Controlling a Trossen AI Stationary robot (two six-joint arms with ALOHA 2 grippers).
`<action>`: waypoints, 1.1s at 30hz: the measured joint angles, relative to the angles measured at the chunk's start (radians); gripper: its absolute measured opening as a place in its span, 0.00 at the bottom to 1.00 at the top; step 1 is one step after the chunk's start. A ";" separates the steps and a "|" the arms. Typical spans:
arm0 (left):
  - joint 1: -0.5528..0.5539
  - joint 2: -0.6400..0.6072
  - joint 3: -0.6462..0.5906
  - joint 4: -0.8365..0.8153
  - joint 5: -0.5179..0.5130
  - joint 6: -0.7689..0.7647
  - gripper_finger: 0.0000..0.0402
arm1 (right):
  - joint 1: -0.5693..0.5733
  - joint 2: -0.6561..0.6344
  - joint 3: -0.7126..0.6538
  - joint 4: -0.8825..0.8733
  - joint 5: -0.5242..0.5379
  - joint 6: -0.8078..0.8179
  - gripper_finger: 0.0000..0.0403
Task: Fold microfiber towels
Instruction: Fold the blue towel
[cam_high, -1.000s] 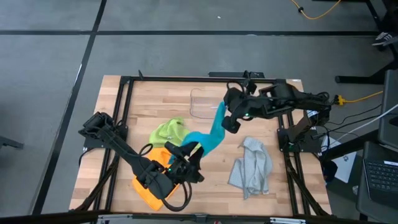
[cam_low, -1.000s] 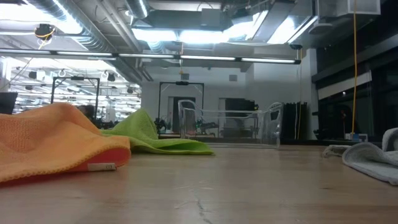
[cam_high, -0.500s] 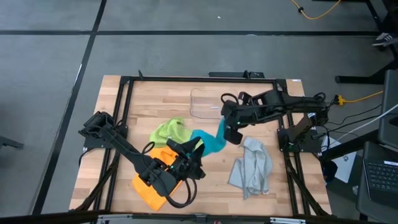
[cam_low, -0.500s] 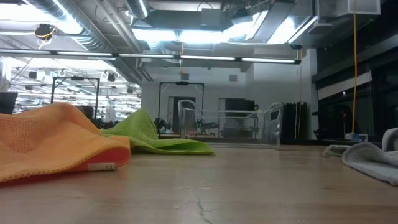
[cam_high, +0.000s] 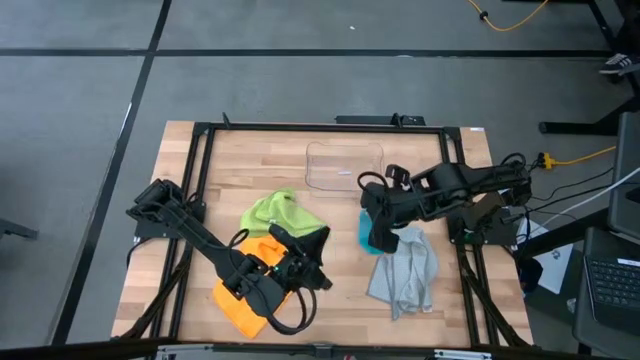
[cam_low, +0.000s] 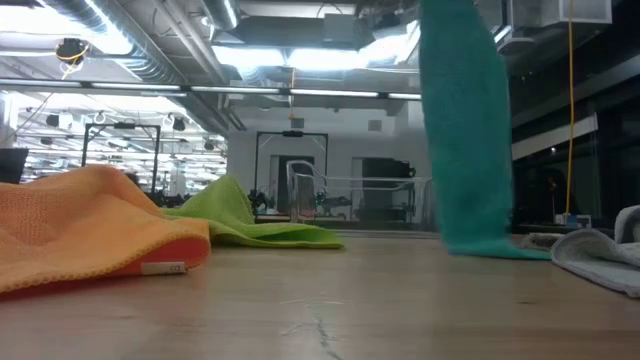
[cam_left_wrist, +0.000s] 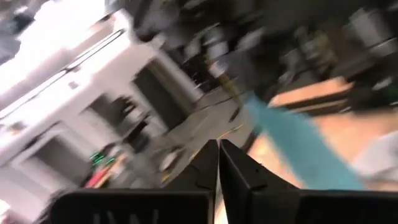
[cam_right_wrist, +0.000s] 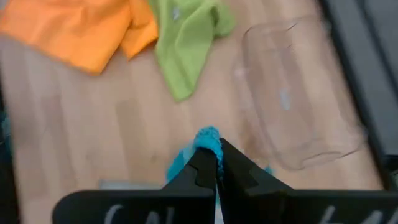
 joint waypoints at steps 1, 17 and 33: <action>-0.002 0.000 0.000 -0.022 0.053 -0.027 0.02 | 0.000 0.000 0.000 0.011 0.024 -0.001 0.00; 0.116 0.000 0.000 -0.160 0.162 -0.286 0.23 | -0.010 0.000 0.000 0.269 0.024 -0.136 0.00; 0.195 0.002 -0.001 -0.103 0.147 -0.220 0.23 | -0.019 0.038 0.002 0.255 0.044 -0.146 0.00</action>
